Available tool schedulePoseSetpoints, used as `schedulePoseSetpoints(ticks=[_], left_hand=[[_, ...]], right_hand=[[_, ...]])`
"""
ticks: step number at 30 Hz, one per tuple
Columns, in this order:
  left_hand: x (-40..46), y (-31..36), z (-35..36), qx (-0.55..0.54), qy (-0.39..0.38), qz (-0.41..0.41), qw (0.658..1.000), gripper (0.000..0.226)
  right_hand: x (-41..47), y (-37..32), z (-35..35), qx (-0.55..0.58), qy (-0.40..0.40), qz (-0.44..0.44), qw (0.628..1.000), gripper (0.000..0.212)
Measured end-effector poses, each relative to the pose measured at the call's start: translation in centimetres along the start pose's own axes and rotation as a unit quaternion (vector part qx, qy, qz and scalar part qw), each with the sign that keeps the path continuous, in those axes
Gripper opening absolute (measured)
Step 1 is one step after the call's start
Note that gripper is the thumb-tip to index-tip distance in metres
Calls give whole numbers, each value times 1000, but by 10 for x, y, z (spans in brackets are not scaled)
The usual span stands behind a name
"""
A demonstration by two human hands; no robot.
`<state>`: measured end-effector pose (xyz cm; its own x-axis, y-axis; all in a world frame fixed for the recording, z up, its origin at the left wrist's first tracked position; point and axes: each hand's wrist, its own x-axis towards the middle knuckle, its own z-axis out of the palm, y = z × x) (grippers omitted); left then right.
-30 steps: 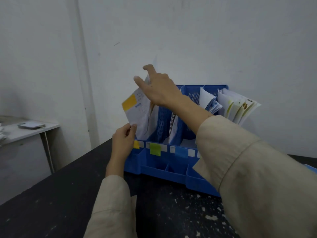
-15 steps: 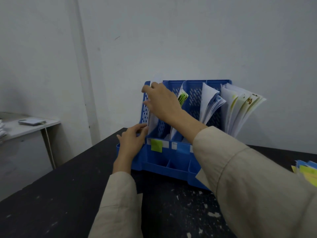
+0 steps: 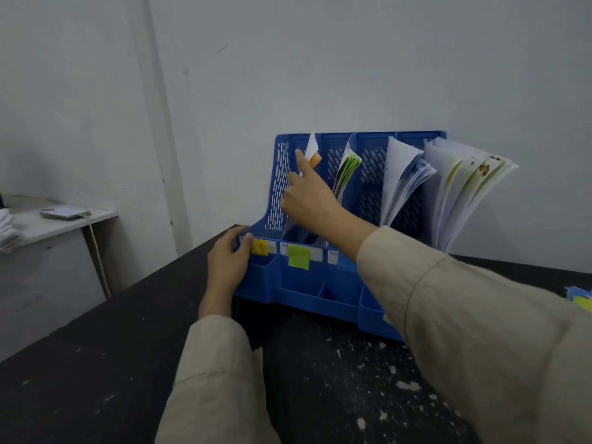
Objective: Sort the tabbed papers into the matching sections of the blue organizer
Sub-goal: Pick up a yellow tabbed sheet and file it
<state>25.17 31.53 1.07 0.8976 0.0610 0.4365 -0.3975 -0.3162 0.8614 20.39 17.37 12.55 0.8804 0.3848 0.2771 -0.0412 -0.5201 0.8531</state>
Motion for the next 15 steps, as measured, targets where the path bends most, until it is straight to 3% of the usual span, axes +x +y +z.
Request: schedulePoseSetpoints(ticks=[7,15], left_hand=[[0,-1,1,-3,-4,11,1000,26],[2,-2,2,-4,-1,6,1000,26]], right_hand=[[5,17,-17,45,-16,-41,998,23],[12,-6,-14,39,-104,-41,993,32]])
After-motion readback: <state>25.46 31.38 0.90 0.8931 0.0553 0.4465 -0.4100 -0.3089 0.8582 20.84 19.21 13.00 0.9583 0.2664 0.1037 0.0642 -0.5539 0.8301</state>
